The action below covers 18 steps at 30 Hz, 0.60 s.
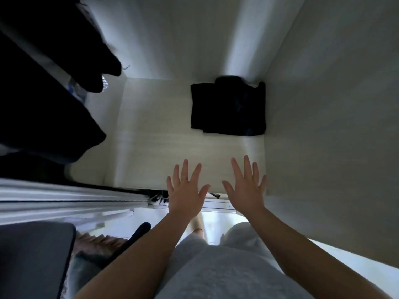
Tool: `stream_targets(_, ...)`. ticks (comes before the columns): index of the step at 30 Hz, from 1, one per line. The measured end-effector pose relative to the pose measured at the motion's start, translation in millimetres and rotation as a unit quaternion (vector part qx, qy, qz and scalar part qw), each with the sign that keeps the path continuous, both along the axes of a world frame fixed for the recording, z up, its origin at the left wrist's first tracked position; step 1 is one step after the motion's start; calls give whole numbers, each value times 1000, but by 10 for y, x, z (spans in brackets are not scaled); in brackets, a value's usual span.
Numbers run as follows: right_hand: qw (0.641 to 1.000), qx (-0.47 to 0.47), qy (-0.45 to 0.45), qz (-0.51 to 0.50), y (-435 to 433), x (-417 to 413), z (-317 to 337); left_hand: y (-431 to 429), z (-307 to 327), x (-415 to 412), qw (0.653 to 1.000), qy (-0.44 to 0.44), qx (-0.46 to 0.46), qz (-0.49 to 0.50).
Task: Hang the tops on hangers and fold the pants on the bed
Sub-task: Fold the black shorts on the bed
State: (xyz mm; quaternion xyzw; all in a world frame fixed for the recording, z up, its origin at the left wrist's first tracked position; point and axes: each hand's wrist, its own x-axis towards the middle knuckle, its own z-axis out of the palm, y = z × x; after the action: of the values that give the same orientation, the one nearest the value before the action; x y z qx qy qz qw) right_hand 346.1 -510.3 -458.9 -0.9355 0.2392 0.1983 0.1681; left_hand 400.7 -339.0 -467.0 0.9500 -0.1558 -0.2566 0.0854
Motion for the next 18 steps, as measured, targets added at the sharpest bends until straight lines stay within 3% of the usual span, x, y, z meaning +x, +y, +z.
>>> stream_targets(8, 989, 37, -71, 126, 33, -721, 346, 272, 375, -878, 990, -104, -35, 87)
stream_targets(18, 938, 83, -121, 313, -134, -1658, 617, 182, 573, -2545, 957, -122, -38, 260)
